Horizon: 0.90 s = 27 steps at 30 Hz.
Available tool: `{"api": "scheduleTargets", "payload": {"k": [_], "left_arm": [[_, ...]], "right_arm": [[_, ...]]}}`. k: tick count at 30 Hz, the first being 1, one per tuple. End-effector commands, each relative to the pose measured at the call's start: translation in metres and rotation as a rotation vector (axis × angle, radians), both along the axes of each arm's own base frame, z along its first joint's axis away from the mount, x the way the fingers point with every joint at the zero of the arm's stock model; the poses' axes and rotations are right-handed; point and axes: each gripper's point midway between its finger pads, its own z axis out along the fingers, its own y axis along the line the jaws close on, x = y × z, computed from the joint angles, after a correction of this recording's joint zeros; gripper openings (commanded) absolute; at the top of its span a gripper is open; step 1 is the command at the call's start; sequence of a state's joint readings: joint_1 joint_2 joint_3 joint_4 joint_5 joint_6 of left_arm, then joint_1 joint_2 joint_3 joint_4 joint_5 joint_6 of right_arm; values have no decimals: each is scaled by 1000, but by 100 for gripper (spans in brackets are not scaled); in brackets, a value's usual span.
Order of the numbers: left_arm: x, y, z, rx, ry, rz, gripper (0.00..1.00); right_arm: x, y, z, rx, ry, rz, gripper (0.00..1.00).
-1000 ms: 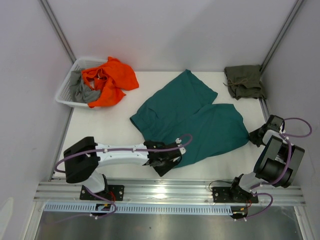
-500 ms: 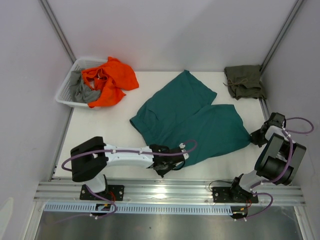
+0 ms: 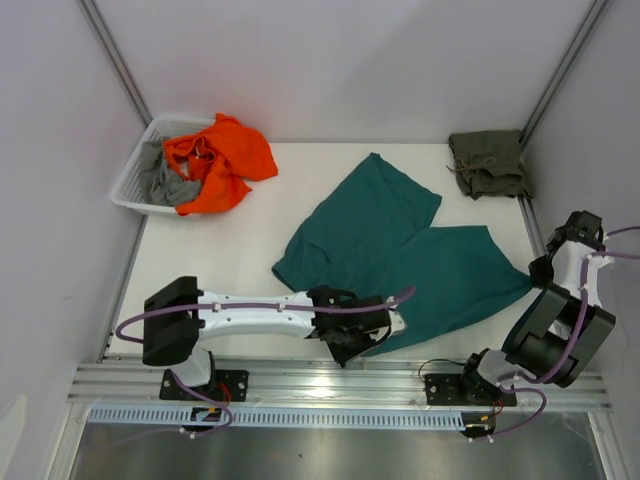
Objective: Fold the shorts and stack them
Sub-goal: Fold the shorts
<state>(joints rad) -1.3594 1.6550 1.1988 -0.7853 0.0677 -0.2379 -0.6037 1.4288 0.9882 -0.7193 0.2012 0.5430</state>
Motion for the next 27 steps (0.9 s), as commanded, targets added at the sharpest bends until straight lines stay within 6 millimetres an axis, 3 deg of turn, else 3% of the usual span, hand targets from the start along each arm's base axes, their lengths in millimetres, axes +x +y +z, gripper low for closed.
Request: {"api": "scheduleTargets", "payload": {"k": [1, 8, 9, 12, 13, 15, 16, 19, 20, 22, 23, 25, 26, 27], "left_arm": [[-25, -14, 45, -98, 123, -77, 0], [-35, -19, 76, -144, 178, -64, 0], [-36, -18, 83, -164, 179, -63, 0], [-32, -16, 92, -191, 194, -33, 0], [-32, -15, 99, -212, 202, -23, 0], [-26, -15, 108, -246, 229, 2, 0], [-25, -16, 116, -278, 238, 9, 1], [-19, -18, 131, -327, 262, 35, 0], [-18, -18, 134, -335, 266, 45, 0], [-14, -17, 133, -346, 277, 73, 0], [-12, -15, 136, -366, 280, 83, 1], [-8, -10, 134, -384, 311, 127, 1], [-7, -6, 122, -380, 328, 149, 1], [0, -2, 129, -417, 335, 189, 1]], "right_arm": [[-4, -20, 45, -106, 2, -37, 0], [40, -13, 94, -122, -200, 19, 0], [49, -14, 109, -145, -236, 28, 0], [70, -6, 127, -162, -264, 71, 0], [84, -1, 144, -173, -302, 92, 0], [98, 5, 150, -171, -311, 112, 0], [109, 6, 166, -187, -350, 112, 0], [135, 24, 178, -193, -382, 155, 0], [148, 37, 194, -194, -426, 179, 0], [167, 50, 193, -179, -432, 204, 0], [176, 57, 203, -175, -463, 206, 0], [195, 77, 198, -152, -471, 241, 0], [204, 83, 200, -150, -497, 250, 0], [213, 98, 206, -135, -529, 268, 0]]}}
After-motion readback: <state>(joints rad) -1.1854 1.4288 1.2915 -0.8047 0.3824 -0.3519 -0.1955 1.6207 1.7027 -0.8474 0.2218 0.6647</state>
